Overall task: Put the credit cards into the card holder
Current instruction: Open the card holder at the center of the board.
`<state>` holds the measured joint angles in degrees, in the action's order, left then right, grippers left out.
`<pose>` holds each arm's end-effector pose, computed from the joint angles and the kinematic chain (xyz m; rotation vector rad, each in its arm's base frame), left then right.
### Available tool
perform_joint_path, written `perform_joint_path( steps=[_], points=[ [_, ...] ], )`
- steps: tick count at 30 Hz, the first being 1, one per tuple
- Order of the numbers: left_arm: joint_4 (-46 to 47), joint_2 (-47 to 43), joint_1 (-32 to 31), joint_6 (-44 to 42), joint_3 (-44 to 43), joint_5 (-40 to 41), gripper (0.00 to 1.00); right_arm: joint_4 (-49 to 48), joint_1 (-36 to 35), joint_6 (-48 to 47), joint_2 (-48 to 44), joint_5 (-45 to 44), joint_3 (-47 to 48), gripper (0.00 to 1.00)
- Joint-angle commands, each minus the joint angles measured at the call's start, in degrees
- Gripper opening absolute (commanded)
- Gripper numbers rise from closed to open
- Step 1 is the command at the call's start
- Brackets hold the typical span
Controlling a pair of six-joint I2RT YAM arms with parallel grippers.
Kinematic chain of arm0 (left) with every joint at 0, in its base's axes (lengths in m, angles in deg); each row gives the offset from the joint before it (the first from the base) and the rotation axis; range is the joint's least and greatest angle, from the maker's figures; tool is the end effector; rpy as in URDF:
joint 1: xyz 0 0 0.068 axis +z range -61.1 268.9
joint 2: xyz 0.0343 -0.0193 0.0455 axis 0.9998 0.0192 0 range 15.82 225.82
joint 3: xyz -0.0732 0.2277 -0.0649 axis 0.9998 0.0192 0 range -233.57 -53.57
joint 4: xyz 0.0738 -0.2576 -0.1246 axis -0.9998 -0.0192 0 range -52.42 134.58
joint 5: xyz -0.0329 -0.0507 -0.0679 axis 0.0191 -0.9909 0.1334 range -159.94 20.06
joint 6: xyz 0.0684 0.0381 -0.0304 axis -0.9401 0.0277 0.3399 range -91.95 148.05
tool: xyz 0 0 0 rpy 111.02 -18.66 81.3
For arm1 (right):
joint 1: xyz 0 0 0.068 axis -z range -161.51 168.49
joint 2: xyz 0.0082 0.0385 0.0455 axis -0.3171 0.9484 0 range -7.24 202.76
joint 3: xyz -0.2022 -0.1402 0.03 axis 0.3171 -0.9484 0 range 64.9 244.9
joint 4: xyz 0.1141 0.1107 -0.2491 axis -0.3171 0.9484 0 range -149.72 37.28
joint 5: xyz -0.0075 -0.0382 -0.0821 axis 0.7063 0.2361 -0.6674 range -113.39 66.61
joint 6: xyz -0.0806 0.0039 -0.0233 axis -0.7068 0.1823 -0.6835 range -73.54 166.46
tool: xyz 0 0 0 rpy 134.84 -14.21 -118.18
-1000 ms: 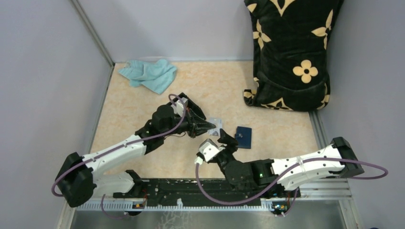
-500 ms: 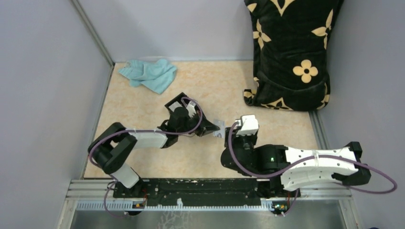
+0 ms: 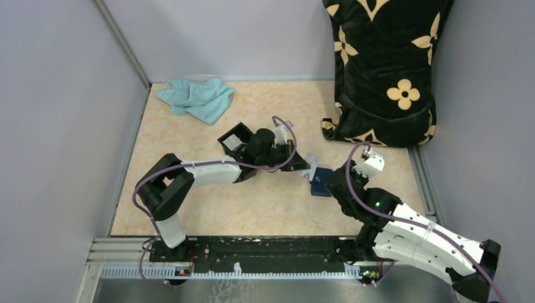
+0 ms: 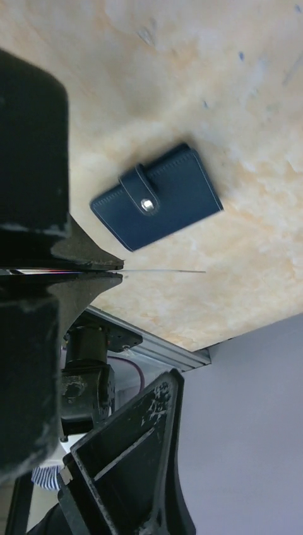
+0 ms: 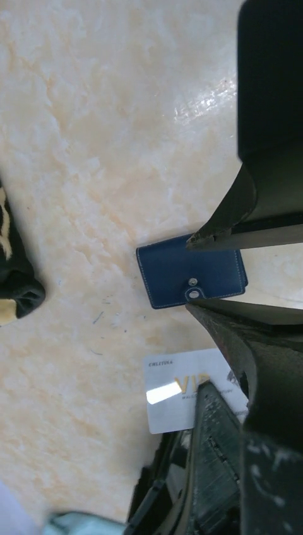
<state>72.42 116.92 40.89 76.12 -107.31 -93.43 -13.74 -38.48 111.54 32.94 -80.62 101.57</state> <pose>0.2684 -0.3419 0.1338 0.3177 2.1728 -1.4433 0.1588 0.1308 0.2233 0.5317 1.9248 0.1145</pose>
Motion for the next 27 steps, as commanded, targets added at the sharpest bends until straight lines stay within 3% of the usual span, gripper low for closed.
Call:
perform_joint_path(
  steps=[1, 5, 13, 27],
  points=[
    [-16.5, 3.0, -5.5, -11.1, -9.6, 8.1, 0.0, -8.0, 8.0, -2.0, -2.1, 7.8, -0.1, 0.34],
    [-31.3, 7.9, -10.4, -11.5, -20.7, 18.1, 0.0, -7.6, 11.1, -0.9, -0.5, 8.8, 1.0, 0.32],
    [-50.4, 19.4, -17.0, -7.3, -38.6, 34.1, 0.0, -5.3, 12.3, 2.7, -2.4, 7.3, 1.1, 0.3],
    [-60.0, 25.7, -18.8, -4.1, -49.1, 45.5, 0.0, -4.6, 12.5, 1.8, -5.9, 8.0, 0.0, 0.29]
  ],
)
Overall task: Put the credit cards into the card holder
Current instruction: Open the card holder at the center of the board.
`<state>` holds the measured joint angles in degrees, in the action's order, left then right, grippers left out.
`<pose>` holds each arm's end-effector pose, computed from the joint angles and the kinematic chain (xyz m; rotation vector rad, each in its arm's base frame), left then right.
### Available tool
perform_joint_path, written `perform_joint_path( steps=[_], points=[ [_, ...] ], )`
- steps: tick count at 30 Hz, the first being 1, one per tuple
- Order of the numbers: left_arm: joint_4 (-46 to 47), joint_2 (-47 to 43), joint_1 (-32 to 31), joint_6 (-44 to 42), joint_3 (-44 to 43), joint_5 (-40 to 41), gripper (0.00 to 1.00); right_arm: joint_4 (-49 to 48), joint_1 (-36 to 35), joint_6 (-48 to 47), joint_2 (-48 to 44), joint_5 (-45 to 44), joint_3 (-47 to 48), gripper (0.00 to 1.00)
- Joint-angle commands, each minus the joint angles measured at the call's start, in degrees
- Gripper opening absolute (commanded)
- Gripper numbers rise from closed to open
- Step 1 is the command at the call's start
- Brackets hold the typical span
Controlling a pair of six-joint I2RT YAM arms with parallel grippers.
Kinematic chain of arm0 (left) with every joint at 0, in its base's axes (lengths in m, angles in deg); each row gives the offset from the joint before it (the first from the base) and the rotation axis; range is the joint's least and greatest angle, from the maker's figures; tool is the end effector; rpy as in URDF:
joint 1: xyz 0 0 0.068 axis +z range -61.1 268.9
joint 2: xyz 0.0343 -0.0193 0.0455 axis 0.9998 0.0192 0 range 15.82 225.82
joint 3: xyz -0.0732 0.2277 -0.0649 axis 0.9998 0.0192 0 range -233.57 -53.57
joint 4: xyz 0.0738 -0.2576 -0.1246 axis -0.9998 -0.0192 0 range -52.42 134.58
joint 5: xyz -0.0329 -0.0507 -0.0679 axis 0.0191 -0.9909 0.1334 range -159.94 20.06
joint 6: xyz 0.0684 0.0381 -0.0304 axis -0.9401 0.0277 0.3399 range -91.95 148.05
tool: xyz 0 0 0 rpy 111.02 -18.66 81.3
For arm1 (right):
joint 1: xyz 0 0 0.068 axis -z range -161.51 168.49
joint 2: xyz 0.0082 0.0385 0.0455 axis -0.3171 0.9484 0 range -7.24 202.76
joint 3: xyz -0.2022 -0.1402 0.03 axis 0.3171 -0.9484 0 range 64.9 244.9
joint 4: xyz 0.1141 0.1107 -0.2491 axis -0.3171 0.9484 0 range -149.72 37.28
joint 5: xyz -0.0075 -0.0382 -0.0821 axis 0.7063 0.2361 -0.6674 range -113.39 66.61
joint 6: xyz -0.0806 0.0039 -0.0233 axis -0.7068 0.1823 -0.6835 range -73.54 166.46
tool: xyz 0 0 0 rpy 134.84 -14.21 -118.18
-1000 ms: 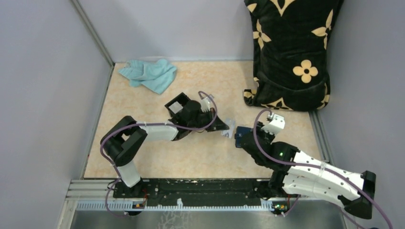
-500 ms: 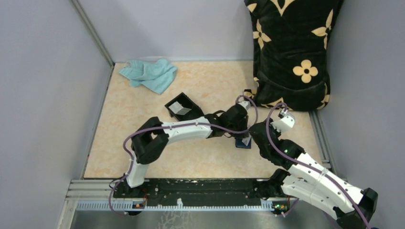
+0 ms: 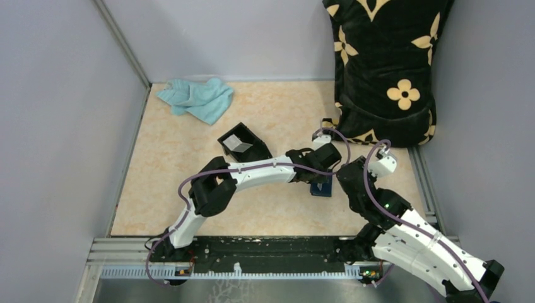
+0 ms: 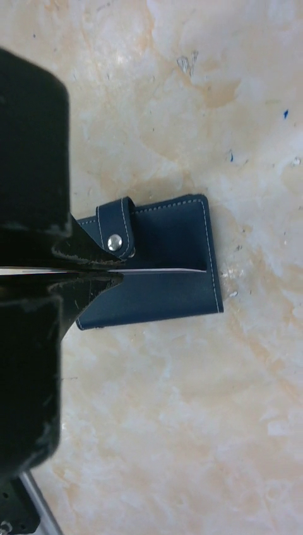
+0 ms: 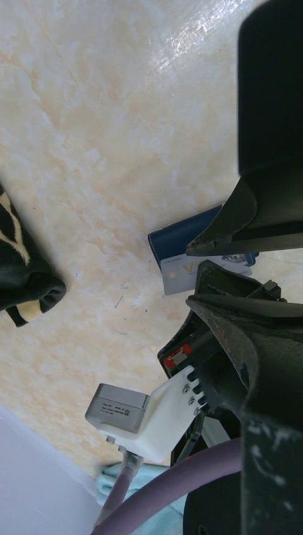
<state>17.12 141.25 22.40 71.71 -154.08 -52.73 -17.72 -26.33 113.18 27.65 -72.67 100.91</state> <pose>0.2299 -0.4739 0.1293 0.3664 2.4623 -0.4789 0.1788 0.0991 0.2353 0.7825 1.8623 0.2368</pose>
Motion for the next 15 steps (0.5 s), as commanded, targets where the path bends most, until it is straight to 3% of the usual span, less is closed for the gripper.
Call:
perform_joint_path(
  steps=[1, 15],
  points=[
    [-5.3, 1.6, -0.4, 0.1, -2.9, 5.3, 0.0, -0.9, 0.3, 0.1, -0.6, 0.3, 0.4, 0.3],
    [-6.4, -2.2, -0.6, -0.3, -0.1, 9.6, 0.0, -4.6, 0.3, -1.5, 1.8, 3.1, -0.4, 0.27]
  ],
)
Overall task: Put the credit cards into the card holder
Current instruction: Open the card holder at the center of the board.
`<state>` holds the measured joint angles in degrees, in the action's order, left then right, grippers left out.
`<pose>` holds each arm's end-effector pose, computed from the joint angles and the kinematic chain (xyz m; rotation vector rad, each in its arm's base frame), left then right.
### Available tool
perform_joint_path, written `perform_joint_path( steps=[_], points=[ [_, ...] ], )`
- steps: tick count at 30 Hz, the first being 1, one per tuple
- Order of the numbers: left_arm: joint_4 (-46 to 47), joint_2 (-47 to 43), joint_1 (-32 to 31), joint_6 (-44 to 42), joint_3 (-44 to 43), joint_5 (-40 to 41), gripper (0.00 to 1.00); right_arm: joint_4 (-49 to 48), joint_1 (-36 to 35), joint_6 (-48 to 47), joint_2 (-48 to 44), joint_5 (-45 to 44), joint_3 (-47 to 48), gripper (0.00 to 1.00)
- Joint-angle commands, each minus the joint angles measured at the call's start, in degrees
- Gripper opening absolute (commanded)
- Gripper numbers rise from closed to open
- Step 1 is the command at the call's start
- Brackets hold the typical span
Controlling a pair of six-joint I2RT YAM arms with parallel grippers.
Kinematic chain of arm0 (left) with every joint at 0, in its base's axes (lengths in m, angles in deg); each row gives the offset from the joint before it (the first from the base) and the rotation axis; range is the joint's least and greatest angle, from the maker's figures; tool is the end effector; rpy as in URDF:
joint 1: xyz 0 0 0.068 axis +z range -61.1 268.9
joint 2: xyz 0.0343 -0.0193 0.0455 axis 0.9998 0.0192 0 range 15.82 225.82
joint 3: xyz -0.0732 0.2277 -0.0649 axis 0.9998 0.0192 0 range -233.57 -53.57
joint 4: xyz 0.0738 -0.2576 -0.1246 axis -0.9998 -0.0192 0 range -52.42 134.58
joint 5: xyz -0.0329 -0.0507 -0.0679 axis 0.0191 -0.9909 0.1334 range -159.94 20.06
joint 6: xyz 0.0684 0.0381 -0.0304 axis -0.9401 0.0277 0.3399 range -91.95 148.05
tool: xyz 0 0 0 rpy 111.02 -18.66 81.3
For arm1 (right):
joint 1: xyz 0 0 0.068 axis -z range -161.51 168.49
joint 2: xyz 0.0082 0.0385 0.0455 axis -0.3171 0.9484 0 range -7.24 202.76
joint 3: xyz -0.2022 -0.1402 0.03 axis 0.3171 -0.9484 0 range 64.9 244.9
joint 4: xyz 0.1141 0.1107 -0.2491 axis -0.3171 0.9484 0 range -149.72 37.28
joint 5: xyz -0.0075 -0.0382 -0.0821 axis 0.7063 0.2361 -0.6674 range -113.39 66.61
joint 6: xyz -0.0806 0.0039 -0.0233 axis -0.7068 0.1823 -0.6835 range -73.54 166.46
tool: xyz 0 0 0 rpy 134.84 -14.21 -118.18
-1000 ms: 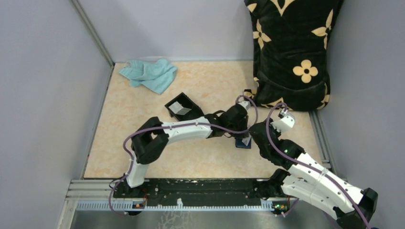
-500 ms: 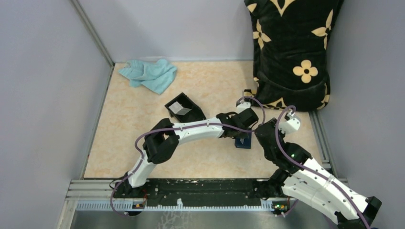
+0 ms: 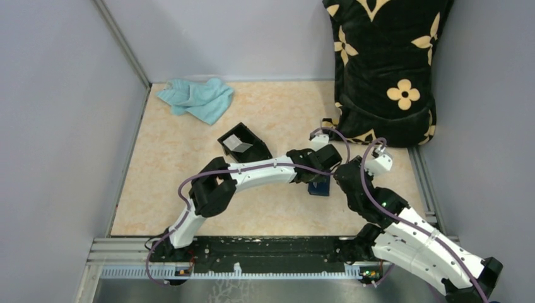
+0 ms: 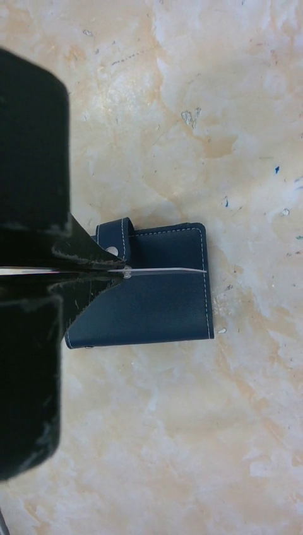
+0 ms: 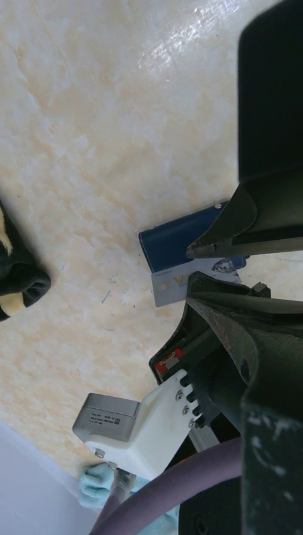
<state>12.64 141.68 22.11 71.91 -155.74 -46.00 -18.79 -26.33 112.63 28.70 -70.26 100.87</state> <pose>0.2327 -0.4667 0.1320 0.3290 2.4306 -0.3272 0.1812 0.1044 0.2320 0.7621 1.8978 0.2624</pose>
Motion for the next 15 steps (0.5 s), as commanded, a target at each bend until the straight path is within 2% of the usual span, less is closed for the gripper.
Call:
perform_joint_path(
  steps=[1, 15],
  points=[
    [-1.6, -3.1, -0.3, -0.4, 2.2, 3.1, 0.0, -4.0, 0.3, -1.2, 0.9, 1.0, -0.5, 0.27],
    [5.4, -10.6, -0.3, 0.5, 10.8, 4.2, 0.0, -7.6, 0.3, -2.2, 5.7, 2.6, -2.1, 0.25]
  ],
)
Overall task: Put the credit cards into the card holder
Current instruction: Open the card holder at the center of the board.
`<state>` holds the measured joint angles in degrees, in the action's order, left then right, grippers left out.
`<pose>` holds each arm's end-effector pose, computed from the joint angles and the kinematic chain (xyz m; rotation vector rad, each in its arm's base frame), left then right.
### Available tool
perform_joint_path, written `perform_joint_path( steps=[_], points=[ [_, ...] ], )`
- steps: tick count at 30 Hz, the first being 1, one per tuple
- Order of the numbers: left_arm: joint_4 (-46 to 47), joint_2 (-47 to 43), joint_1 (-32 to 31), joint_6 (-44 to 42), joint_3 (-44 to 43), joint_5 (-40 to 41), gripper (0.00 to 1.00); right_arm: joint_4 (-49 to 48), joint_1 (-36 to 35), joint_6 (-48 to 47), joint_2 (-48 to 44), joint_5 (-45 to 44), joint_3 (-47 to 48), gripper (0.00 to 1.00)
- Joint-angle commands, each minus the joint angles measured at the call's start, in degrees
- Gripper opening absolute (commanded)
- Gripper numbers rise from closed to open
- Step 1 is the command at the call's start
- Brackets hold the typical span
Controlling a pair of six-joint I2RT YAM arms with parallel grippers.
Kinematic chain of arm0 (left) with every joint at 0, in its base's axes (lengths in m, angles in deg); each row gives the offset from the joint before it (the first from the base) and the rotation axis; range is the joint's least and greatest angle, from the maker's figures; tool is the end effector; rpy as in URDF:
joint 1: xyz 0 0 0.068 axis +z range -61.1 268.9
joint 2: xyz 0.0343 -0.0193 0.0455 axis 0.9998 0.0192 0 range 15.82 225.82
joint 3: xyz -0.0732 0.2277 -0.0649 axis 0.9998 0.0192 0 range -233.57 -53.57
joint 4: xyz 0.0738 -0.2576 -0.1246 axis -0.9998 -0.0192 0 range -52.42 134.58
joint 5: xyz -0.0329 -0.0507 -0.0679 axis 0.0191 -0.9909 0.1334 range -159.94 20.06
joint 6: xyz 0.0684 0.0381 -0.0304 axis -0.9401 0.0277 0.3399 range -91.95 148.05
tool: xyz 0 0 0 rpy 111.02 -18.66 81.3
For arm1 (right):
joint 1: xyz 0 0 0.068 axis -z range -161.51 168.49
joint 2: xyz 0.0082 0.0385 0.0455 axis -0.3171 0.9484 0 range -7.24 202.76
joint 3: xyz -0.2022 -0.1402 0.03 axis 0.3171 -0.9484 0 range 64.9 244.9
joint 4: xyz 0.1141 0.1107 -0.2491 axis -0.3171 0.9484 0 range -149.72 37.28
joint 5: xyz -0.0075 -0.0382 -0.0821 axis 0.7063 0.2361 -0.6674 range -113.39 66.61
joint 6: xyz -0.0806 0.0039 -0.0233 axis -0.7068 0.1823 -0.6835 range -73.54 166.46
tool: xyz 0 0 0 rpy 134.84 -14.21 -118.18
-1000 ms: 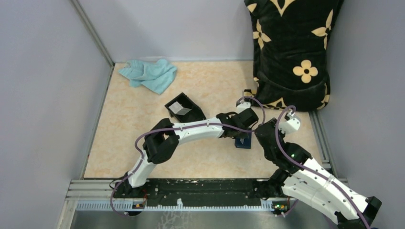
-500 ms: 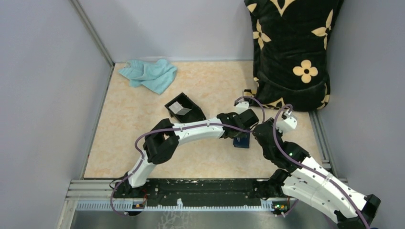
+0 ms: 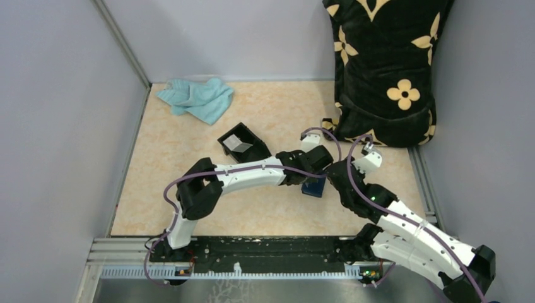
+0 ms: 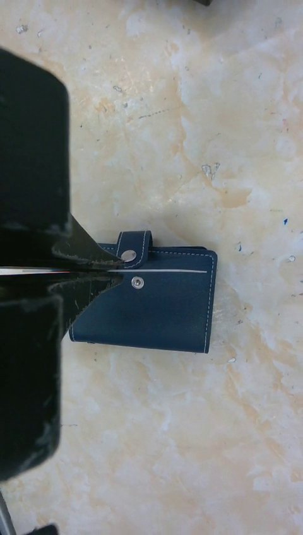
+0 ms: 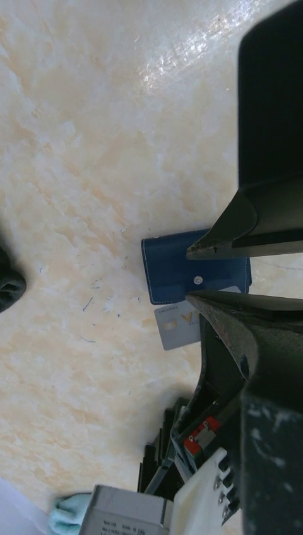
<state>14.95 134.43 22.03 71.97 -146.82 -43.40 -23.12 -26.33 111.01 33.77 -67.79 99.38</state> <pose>0.2243 -0.4412 0.1419 0.3034 2.3960 -0.3026 0.1914 0.1177 0.2109 0.7115 1.9655 0.2423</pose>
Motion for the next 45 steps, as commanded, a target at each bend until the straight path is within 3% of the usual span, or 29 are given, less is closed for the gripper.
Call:
perform_joint_path(
  steps=[1, 14, 25, 34, 45],
  points=[
    [3.3, -3.6, -0.2, 0.5, 2.4, 2.2, 0.0, -3.5, 0.3, -0.7, 0.8, 0.2, -0.8, 0.25],
    [6.1, -7.4, 1.5, -1.4, 8.8, 2.7, 0.0, -5.9, 0.3, -1.0, 3.7, 1.4, -2.1, 0.24],
    [24.7, -14.3, 6.9, -10.3, 23.3, -12.9, 0.0, -8.6, 0.9, -0.8, 6.3, 3.3, -3.3, 0.24],
    [29.3, -14.0, 9.6, -9.6, 26.3, -21.9, 0.0, -9.3, 1.4, -0.7, 7.1, 4.3, -4.1, 0.24],
    [30.5, -13.8, 12.4, -4.9, 29.5, -26.5, 0.0, -12.1, 4.8, -1.6, 7.2, 8.1, -6.8, 0.24]
  ],
)
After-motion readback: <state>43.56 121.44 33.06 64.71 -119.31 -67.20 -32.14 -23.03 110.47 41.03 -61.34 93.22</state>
